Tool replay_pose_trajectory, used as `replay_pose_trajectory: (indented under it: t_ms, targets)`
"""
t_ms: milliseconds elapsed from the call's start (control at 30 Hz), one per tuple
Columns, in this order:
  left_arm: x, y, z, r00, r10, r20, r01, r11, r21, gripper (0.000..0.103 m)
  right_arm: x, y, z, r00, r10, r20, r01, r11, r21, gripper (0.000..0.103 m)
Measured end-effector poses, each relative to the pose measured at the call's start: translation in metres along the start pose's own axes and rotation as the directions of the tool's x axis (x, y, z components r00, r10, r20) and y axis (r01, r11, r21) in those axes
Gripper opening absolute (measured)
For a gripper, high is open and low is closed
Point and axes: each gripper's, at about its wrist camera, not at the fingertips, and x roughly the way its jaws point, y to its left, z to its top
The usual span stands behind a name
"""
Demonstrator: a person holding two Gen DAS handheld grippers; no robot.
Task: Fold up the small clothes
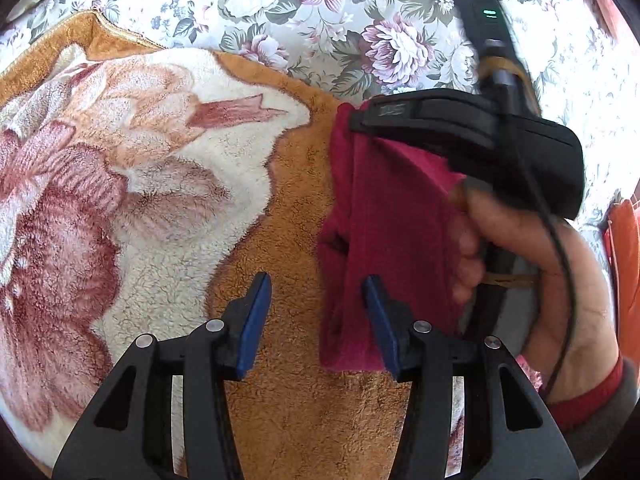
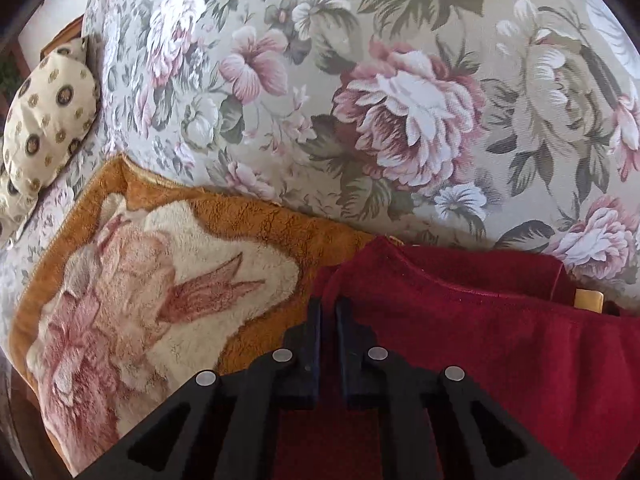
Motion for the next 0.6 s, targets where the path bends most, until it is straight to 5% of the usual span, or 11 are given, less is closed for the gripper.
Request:
replay_pose_trajectory:
  t_ms: [100,167,333,367,500,600]
  targets:
    - [-0.003,0.001,0.000,1.000,-0.008,0.009,0.008,1.000,-0.011,0.048,-0.026,-0.019,0.000,0.994,0.091,0.069,-0.097,0.991,0.094,0.013]
    - [-0.008,0.001,-0.004,1.000,-0.013,0.010,0.014,1.000,-0.021,0.048,-0.033,-0.026,0.001,0.993,0.081,0.089,-0.093,0.987,0.130,0.013]
    - [-0.011,0.002,-0.010,0.999,-0.043,-0.014,0.042,0.999,-0.016,0.048,0.011,-0.014,-0.002,0.997,0.036,-0.074,-0.029,0.995,0.092,0.013]
    - [-0.013,0.004,-0.013,0.998,-0.060,-0.030,0.059,0.998,-0.021,0.048,0.006,-0.011,-0.001,0.999,0.022,-0.050,-0.018,0.996,0.085,0.015]
    - [-0.021,0.007,-0.016,0.994,-0.107,-0.027,0.106,0.994,-0.026,0.080,-0.018,-0.008,0.007,0.995,0.096,-0.013,-0.094,0.990,0.109,0.055]
    - [-0.018,0.005,-0.018,0.995,-0.096,-0.028,0.095,0.995,-0.029,0.080,-0.012,0.003,0.010,0.995,-0.017,-0.097,0.020,0.999,0.030,0.056]
